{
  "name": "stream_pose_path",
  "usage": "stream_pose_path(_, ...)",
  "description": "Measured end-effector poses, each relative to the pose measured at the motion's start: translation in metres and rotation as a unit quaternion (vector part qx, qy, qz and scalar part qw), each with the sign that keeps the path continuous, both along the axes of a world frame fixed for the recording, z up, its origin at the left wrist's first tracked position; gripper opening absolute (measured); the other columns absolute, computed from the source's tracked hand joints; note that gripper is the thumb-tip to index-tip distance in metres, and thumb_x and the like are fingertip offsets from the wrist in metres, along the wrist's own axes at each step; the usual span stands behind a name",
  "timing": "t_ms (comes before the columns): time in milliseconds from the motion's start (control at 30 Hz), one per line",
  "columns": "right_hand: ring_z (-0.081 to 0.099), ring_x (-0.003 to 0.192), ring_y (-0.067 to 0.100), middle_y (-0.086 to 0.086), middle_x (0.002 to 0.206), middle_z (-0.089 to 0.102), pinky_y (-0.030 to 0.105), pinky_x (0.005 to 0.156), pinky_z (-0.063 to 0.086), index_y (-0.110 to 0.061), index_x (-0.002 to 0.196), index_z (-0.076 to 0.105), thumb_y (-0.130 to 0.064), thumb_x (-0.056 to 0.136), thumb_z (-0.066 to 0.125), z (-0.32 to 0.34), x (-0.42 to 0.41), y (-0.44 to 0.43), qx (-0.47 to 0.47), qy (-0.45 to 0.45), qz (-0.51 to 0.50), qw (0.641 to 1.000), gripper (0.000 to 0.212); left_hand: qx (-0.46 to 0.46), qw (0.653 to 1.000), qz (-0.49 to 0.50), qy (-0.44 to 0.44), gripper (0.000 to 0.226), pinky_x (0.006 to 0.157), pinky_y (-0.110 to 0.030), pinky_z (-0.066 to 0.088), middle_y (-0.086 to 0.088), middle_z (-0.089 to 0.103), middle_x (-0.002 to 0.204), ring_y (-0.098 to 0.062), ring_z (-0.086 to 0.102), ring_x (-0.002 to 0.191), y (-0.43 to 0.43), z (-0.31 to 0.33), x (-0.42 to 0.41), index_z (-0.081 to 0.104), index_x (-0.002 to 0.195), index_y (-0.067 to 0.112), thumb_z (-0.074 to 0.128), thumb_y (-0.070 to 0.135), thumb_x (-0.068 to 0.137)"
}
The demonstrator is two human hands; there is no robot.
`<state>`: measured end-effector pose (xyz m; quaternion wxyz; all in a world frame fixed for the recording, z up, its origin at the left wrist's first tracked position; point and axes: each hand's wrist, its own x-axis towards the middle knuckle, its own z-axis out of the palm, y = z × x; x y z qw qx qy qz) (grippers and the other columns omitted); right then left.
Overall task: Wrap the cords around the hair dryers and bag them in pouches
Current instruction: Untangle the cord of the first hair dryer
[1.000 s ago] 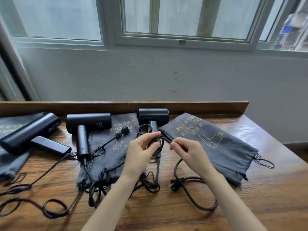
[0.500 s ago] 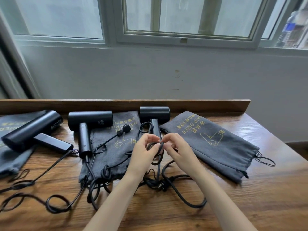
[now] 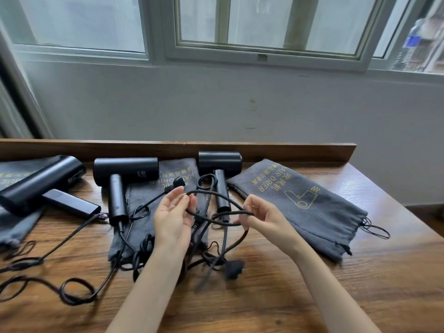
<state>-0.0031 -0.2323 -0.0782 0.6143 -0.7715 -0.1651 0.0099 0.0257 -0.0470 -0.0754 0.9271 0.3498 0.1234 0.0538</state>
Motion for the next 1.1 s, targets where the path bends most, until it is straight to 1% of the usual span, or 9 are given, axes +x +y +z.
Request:
stream_pose_path(100,0.065,0.082,0.015,-0.004,0.059,0.049,0.02,0.079,0.048,-0.011,0.078,0.038,0.002,0.093,0.047,0.001,-0.001,0.0,0.03,0.0,-0.012,0.999,0.021,0.328,0.939,-0.001,-0.097,0.033,0.063,-0.013,0.051,0.0,0.055,0.088,-0.011,0.056,0.075,0.002,-0.006,-0.005,0.06,0.092,0.019,0.046,-0.01,0.09)
stream_pose_path(233,0.06,0.067,0.012,0.003,0.059,0.043,0.025,0.074,0.048,-0.012,0.081,0.033,0.004,0.096,0.037,0.007,0.005,0.009,0.04,-0.006,-0.002,0.999,0.022,0.719,0.566,0.08,-0.395,0.036,0.096,-0.035,0.046,-0.002,0.065,0.11,-0.018,0.055,0.103,-0.001,-0.004,0.004,0.058,0.112,0.017,0.046,0.017,0.079)
stream_pose_path(367,0.052,0.058,0.007,0.005,0.065,0.046,0.023,0.064,0.054,-0.008,0.083,0.039,0.001,0.097,0.04,0.009,0.006,0.014,0.035,-0.002,-0.016,0.999,0.016,0.779,0.423,0.025,-0.462,0.032,0.074,-0.033,0.051,0.003,0.065,0.081,-0.016,0.061,0.074,-0.013,0.006,0.003,0.066,0.105,0.018,0.043,0.024,0.084)
stream_pose_path(433,0.056,0.058,0.005,-0.001,0.064,0.05,0.027,0.066,0.057,-0.009,0.081,0.038,-0.005,0.097,0.042,0.008,0.003,0.014,0.035,0.005,-0.033,0.999,0.017,0.776,0.462,0.025,-0.43,0.029,0.057,-0.031,0.05,0.005,0.062,0.074,-0.017,0.062,0.064,-0.014,0.01,-0.002,0.067,0.098,0.021,0.042,0.029,0.087)
stream_pose_path(633,0.06,0.06,0.016,0.001,0.064,0.06,0.031,0.065,0.051,-0.02,0.068,0.049,-0.004,0.095,0.048,0.0,-0.005,0.004,0.055,0.057,-0.02,0.997,0.032,0.493,0.844,0.103,-0.186,0.019,0.047,-0.016,0.042,0.002,0.059,0.072,-0.003,0.048,0.046,0.004,0.026,0.0,0.052,0.087,0.023,0.042,0.01,0.097)
stream_pose_path(733,0.053,0.047,0.012,0.003,0.057,0.059,0.026,0.055,0.047,-0.023,0.064,0.056,-0.001,0.095,0.045,-0.001,-0.009,0.006,0.07,0.067,-0.013,0.995,0.039,0.4,0.908,0.088,-0.087,0.027,0.054,-0.022,0.044,-0.004,0.061,0.082,-0.002,0.047,0.049,0.02,0.019,0.018,0.044,0.086,0.022,0.032,0.001,0.096)
stream_pose_path(800,0.046,0.044,0.012,0.001,0.05,0.052,0.024,0.05,0.042,-0.022,0.064,0.053,-0.006,0.097,0.043,0.0,-0.009,0.009,0.087,0.061,-0.017,0.994,0.038,0.478,0.876,0.029,-0.053,0.032,0.065,-0.029,0.045,-0.012,0.061,0.096,-0.011,0.053,0.066,0.024,0.009,0.021,0.046,0.089,0.019,0.031,-0.008,0.09)
stream_pose_path(967,0.032,0.042,0.01,-0.003,0.047,0.034,0.023,0.049,0.043,-0.022,0.065,0.052,-0.015,0.098,0.043,0.002,-0.003,0.015,0.146,0.083,0.025,0.985,0.035,0.842,0.49,0.018,-0.226,0.066,0.109,-0.04,0.024,-0.007,0.044,0.141,-0.026,0.036,0.131,0.012,-0.006,0.015,0.047,0.133,0.014,0.045,-0.018,0.076)
stream_pose_path(1100,0.034,0.04,0.008,-0.004,0.045,0.037,0.021,0.047,0.043,-0.011,0.085,0.056,-0.006,0.099,0.037,0.007,-0.001,0.011,0.096,0.066,-0.015,0.993,0.024,0.751,0.518,-0.285,-0.296,0.048,0.101,-0.016,0.028,0.017,0.053,0.12,-0.003,0.049,0.112,-0.013,0.015,0.007,0.038,0.132,0.04,0.047,0.012,0.094)
